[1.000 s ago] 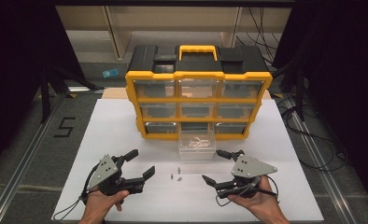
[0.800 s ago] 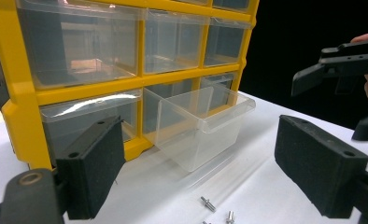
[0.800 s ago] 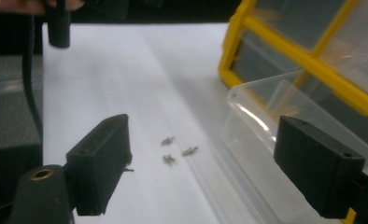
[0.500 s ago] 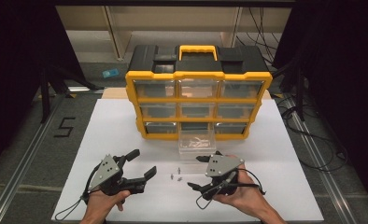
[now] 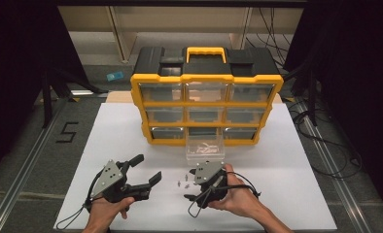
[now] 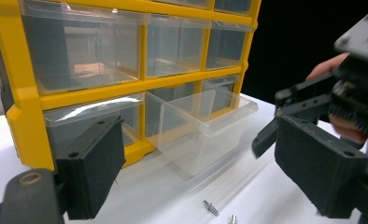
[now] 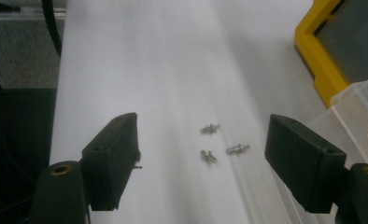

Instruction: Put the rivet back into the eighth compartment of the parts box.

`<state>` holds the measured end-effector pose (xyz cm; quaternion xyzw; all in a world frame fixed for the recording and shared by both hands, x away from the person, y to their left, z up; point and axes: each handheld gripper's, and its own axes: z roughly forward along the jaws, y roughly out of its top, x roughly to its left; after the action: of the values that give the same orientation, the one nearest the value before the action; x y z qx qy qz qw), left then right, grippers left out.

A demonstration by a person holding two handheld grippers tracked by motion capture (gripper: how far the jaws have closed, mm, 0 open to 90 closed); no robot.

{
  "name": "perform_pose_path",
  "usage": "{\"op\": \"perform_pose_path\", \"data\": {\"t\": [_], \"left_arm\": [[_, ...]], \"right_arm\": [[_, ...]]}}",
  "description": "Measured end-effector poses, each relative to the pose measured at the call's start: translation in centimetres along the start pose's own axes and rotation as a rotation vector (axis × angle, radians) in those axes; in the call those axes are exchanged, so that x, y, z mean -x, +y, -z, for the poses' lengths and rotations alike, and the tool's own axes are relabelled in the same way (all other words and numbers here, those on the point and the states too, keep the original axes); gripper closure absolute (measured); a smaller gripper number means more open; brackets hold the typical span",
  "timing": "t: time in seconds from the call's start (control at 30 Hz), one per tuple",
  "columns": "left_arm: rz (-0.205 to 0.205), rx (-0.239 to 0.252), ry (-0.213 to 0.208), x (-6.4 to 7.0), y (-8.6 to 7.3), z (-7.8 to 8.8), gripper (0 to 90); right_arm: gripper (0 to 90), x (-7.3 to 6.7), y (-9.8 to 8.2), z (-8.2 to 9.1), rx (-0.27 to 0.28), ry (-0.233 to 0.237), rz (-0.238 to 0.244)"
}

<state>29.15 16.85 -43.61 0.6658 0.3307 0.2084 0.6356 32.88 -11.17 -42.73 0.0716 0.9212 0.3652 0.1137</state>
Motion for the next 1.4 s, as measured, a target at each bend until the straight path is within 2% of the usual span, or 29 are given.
{"op": "perform_pose_path", "data": {"t": [0.2,0.37,0.47,0.67,0.73,0.83,0.97,1.1,1.17,1.23,1.3,1.33,1.4], "left_arm": [[0.000,0.001,0.001,0.0,0.0,0.0,16.0],[0.001,0.005,0.001,0.0,0.0,0.0,16.0],[0.000,0.005,0.001,0.0,0.0,0.0,16.0],[0.002,0.007,-0.004,0.1,0.0,0.0,16.0],[-0.001,0.010,-0.009,0.0,0.0,-0.1,16.0],[-0.002,0.001,-0.002,0.1,0.0,-0.1,16.0],[-0.002,0.001,-0.002,0.0,0.0,-0.1,16.0],[-0.005,-0.002,-0.001,0.1,0.0,-0.1,16.1],[-0.005,-0.001,-0.001,0.1,0.0,-0.1,16.1],[-0.005,-0.002,-0.002,0.0,-0.1,-0.1,16.1],[-0.004,-0.002,-0.001,0.0,-0.1,-0.1,16.1],[-0.003,-0.002,-0.001,0.0,-0.1,-0.1,16.1],[-0.005,-0.003,-0.002,0.1,-0.1,-0.1,16.2]], "right_arm": [[34.3,0.4,0.2,-2.2,-0.093,0.001,0.026],[38.7,0.7,0.2,-3.4,-0.135,0.005,0.035],[42.5,1.0,0.1,-4.1,-0.174,0.007,0.029],[50.2,1.4,-0.1,-4.7,-0.210,0.021,0.015],[55.7,1.6,-0.1,-5.1,-0.234,0.045,0.013],[59.6,1.7,-0.2,-5.3,-0.233,0.045,0.021],[67.0,1.9,0.0,-5.7,-0.262,0.068,0.010],[71.2,2.2,-0.1,-6.1,-0.254,0.088,0.003],[73.9,2.3,-0.2,-6.3,-0.281,0.090,-0.014],[76.8,2.4,-0.3,-6.4,-0.285,0.101,-0.039],[81.4,2.6,-0.3,-6.4,-0.283,0.115,-0.039],[82.2,2.6,-0.3,-6.4,-0.288,0.108,-0.036],[82.5,2.5,-0.2,-6.4,-0.291,0.120,-0.061]]}}
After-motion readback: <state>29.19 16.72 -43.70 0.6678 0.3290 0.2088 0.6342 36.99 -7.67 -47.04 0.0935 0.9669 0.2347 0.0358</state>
